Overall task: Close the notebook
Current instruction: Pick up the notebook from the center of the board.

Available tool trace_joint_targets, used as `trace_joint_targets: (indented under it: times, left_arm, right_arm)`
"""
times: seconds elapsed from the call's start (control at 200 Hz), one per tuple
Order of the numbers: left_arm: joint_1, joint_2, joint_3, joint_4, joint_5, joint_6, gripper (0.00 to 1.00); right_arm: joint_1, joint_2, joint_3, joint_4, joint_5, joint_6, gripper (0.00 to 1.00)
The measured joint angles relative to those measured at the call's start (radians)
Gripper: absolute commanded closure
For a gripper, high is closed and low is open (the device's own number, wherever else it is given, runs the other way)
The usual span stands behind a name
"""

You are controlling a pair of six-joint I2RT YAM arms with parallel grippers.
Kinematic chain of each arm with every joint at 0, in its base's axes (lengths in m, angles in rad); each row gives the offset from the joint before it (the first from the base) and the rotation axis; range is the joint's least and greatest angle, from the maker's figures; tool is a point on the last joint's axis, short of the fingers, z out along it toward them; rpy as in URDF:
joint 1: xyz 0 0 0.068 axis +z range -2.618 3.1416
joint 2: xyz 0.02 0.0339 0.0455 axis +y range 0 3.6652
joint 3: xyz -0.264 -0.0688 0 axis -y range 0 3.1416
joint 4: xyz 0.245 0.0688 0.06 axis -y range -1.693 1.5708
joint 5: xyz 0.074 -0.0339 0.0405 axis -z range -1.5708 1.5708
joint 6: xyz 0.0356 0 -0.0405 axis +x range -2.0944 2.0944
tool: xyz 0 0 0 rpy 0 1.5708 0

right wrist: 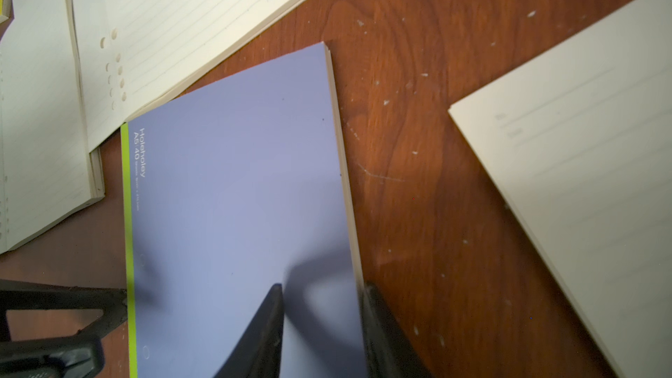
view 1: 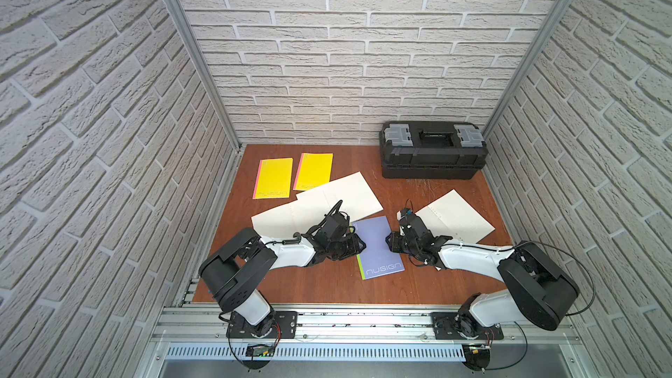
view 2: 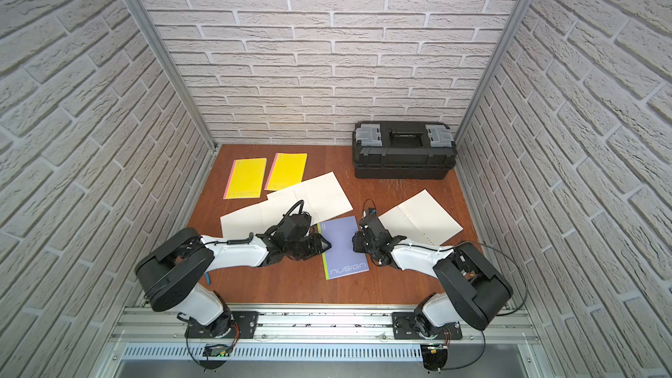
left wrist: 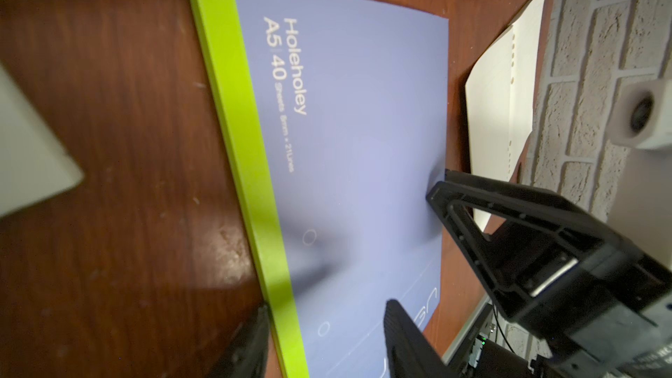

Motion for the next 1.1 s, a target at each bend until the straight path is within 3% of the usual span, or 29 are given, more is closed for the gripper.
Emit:
trace_joint_targets:
  times: [0.55,1.1]
  left_arm:
    - [0.003,-0.001,-0.017,0.041,0.006,-0.013,0.49]
    - [0.003,-0.101,-0.024,0.08,0.023,0.022,0.48]
  right_arm:
    - [0.0,0.0,-0.012,0.025,0.011,0.002,0.64]
    - [0.0,0.006,-0.013,0.041,0.015,0.005,0.64]
